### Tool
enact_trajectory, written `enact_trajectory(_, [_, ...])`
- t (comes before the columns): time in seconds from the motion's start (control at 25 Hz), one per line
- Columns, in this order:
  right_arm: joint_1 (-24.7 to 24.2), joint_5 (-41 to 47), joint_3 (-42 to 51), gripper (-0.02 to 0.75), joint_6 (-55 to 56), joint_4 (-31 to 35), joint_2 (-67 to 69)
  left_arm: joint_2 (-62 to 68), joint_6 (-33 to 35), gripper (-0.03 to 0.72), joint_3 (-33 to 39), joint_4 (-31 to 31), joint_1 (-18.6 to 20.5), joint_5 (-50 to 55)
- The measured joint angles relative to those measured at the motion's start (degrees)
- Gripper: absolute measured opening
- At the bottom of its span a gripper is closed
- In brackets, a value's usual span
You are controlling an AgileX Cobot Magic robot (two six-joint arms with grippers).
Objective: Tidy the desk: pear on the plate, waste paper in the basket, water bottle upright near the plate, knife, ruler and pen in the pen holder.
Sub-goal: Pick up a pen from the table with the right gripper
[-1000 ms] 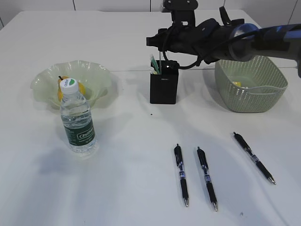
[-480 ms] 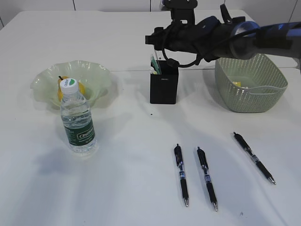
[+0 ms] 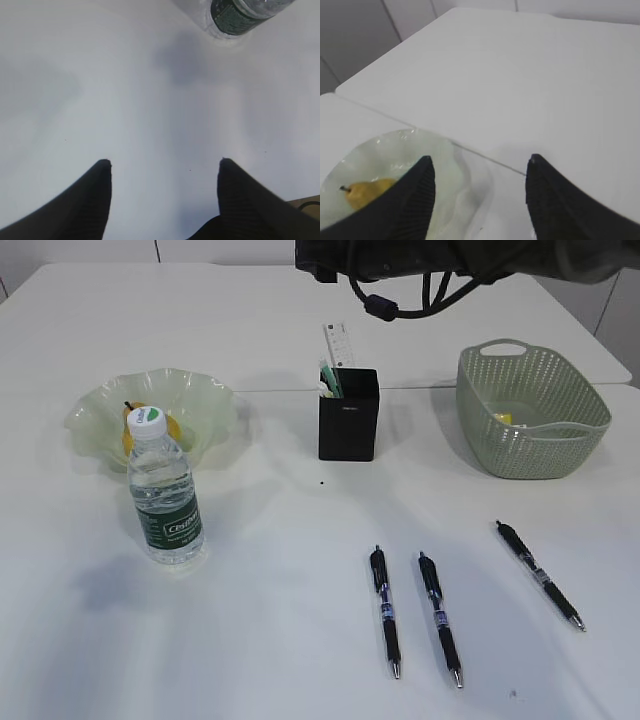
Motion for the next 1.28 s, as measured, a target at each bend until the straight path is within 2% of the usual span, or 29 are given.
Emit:
enact_trajectory(0.12, [0.01, 6.72, 0.0, 0.431, 4.51, -7.04, -2.39, 0.0, 0.0, 0.467, 0.0, 0.09, 0.0, 0.0])
enact_trajectory(0.4, [0.01, 24.69, 0.0, 0.431, 32.79, -38.58, -9.02, 0.0, 0.0, 0.467, 0.0, 0.09, 0.0, 0.89])
enact_trajectory(0.52, [0.01, 33.87, 0.0, 0.431, 39.89, -46.18, -11.72, 0.0, 0.0, 0.467, 0.0, 0.09, 0.0, 1.05])
enact_trajectory(0.76, [-0.03, 47.61, 0.66, 0.431, 42.31, -52.14, -16.2, 0.0, 0.0, 0.467, 0.0, 0.09, 0.0, 1.18])
enact_trajectory(0.88, [-0.03, 48.86, 4.07, 0.431, 42.43, -52.58, -18.32, 0.0, 0.0, 0.467, 0.0, 0.09, 0.0, 1.28])
enact_trajectory(1.28, [-0.03, 49.86, 23.63, 0.431, 42.64, -55.27, -21.3, 0.0, 0.0, 0.467, 0.0, 0.09, 0.0, 1.7])
